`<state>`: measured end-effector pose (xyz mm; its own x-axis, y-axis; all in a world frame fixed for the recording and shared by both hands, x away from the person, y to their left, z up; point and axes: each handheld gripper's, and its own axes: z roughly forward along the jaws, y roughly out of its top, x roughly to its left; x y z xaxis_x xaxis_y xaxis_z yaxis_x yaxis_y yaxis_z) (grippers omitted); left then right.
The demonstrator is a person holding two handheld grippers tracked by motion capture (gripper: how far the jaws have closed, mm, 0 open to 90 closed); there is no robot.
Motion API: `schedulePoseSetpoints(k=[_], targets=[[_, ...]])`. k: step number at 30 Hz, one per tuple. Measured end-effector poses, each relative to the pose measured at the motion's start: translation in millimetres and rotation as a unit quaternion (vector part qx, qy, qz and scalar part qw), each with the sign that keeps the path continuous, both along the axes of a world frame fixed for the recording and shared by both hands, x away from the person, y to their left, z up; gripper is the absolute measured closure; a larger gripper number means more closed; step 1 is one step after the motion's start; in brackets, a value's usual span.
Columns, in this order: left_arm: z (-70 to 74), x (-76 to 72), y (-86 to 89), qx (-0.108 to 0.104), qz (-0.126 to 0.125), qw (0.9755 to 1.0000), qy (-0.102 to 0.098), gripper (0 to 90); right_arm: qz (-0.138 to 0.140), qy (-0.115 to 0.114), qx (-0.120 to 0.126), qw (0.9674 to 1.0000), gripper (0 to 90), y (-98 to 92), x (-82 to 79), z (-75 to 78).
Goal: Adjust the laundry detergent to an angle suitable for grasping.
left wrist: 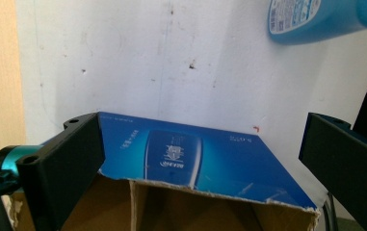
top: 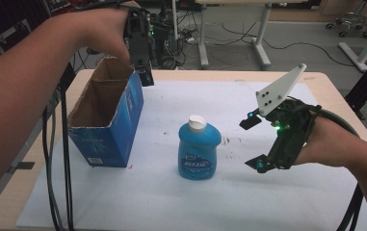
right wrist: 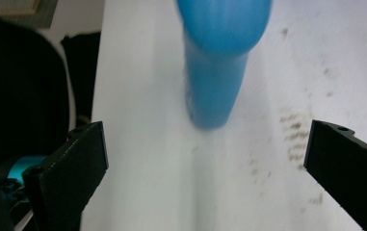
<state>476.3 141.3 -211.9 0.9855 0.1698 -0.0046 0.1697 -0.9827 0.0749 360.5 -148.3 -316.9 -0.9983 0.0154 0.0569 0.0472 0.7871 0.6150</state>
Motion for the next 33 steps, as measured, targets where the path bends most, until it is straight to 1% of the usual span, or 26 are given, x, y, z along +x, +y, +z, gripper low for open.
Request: schedulePoseSetpoints(k=[1, 2, 3, 4, 5, 6, 7, 8, 9, 10, 14, 17, 21, 26, 28, 31, 33], targets=[[-0.7, 4.9, -6.6, 0.0, -0.005, 1.0, 0.0, 2.1, 0.002, -0.001, -0.017, 0.9999, 0.6, -1.3, -1.5, 1.0], [-0.7, 4.9, -6.6, 0.0, -0.005, 1.0, 0.0, 2.1, 0.002, -0.001, -0.017, 0.9999, 0.6, -1.3, -1.5, 1.0], [-1.5, 7.6, -9.8, -0.003, -0.006, 1.0, 0.0, 2.0, 0.006, 0.004, -0.043, 0.999, 0.6, -4.2, -4.5, 2.7], [-1.8, 10.7, -12.9, -0.003, -0.007, 1.0, 0.001, 2.0, 0.006, 0.004, -0.043, 0.999, 0.6, -4.2, -4.5, 2.7], [-3.6, 16.2, -18.7, -0.01, -0.008, 0.9999, 0.003, 2.1, 0.001, 0.008, -0.067, 0.9977, 0.6, -7.1, -7.3, 5.1], [-3.6, 16.2, -18.7, -0.01, -0.008, 0.9999, 0.003, 2.1, 0.001, 0.008, -0.067, 0.9977, 0.6, -7.1, -7.3, 5.1], [-4.2, 18.7, -21.6, -0.01, -0.01, 0.9999, 0.004, 2.1, 0.001, 0.007, -0.077, 0.997, 0.6, -8.4, -8.5, 6.2], [-4.2, 18.7, -21.6, -0.01, -0.01, 0.9999, 0.004, 2.0, 0.001, 0.007, -0.077, 0.997, 0.6, -8.4, -8.5, 6.2], [-5.6, 22.5, -28.1, -0.01, -0.014, 0.9998, 0.004, 2.0, -0.002, 0.006, -0.085, 0.9964, 0.6, -9.7, -9.8, 7.7], [-6.0, 23.6, -31.0, -0.011, -0.017, 0.9998, 0.005, 2.1, -0.004, 0.007, -0.1, 0.995, 0.6, -13.0, -12.6, 11.2], [-9.4, 26.0, -41.7, -0.016, -0.026, 0.9995, 0.007, 2.1, -0.007, 0.004, -0.12, 0.9927, 0.6, -19.6, -16.5, 16.6], [-14.0, 25.7, -49.2, -0.013, -0.032, 0.9993, 0.009, 2.1, -0.012, 0.002, -0.12, 0.9927, 0.6, -24.5, -18.6, 19.2], [-16.8, 24.3, -57.0, -0.01, -0.04, 0.9991, 0.009, 2.1, -0.015, 0.001, -0.118, 0.9929, 0.6, -27.5, -20.8, 19.0], [-18.2, 24.5, -61.0, -0.018, -0.039, 0.9991, 0.005, 2.1, -0.018, 0.001, -0.12, 0.9926, 0.6, -29.2, -22.9, 17.1], [-18.8, 25.2, -60.6, -0.024, -0.034, 0.9991, 0.006, 2.0, -0.016, -0.002, -0.116, 0.9932, 0.6, -29.9, -22.3, 16.4], [-20.4, 25.2, -59.8, -0.039, -0.033, 0.9987, 0.01, 2.0, -0.019, -0.001, -0.117, 0.993, 0.6, -29.9, -22.8, 16.2], [-21.9, 24.7, -60.1, -0.036, -0.033, 0.9988, 0.01, 2.1, -0.016, -0.002, -0.116, 0.9931, 0.6, -29.2, -22.3, 15.5]])
